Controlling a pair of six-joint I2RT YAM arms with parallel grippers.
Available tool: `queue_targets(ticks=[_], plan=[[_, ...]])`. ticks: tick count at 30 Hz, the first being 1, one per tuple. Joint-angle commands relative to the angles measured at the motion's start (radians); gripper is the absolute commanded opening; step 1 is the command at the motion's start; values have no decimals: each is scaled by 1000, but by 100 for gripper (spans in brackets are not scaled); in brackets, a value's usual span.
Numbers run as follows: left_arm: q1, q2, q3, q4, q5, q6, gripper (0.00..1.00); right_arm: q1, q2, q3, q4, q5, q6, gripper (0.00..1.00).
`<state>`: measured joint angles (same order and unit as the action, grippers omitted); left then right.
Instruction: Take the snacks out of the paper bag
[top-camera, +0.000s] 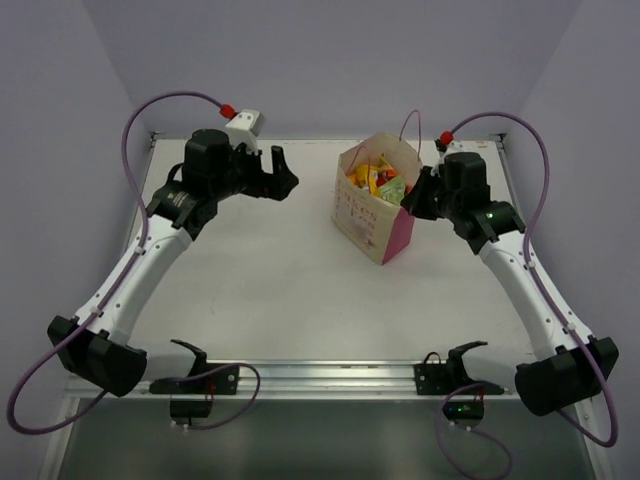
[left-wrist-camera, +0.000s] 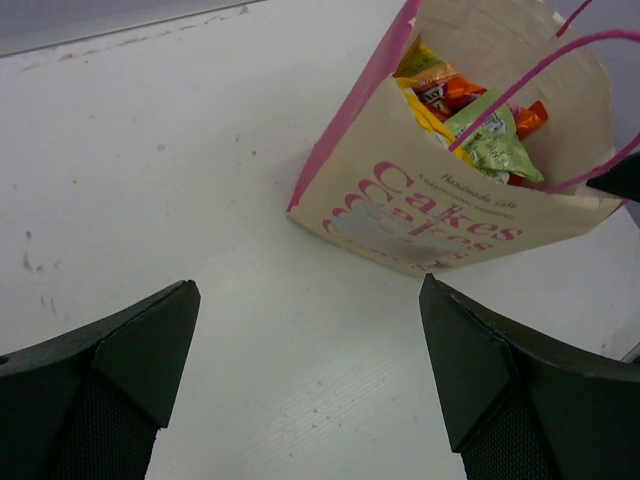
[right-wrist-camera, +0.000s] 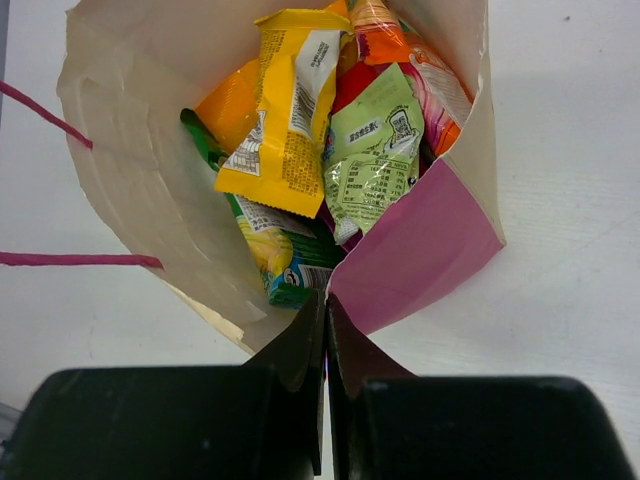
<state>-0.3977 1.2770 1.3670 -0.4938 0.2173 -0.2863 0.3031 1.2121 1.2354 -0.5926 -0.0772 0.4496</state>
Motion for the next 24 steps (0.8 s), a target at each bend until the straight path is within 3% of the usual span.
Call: queue_targets(ticks=[1, 8, 17, 21, 22, 24], plan=[[-44, 79, 113, 35, 13, 27, 100, 8, -68, -5, -48, -47, -12, 0], [-82, 229, 300, 64, 4, 55, 100, 10, -178, -66, -121, -99, -28, 0], [-203, 366, 399, 67, 21, 79, 100, 10, -324, -106, -227, -110, -48, 0], [-254, 436, 446, 67, 21, 90, 100, 10, -348, -117, -228, -110, -43, 15], [-262, 447, 470, 69, 22, 96, 100, 10, -359, -114, -228, -108, -40, 28], [-280, 484, 498, 67, 17, 114, 100, 10, -371, -102, -228, -108, -40, 41]])
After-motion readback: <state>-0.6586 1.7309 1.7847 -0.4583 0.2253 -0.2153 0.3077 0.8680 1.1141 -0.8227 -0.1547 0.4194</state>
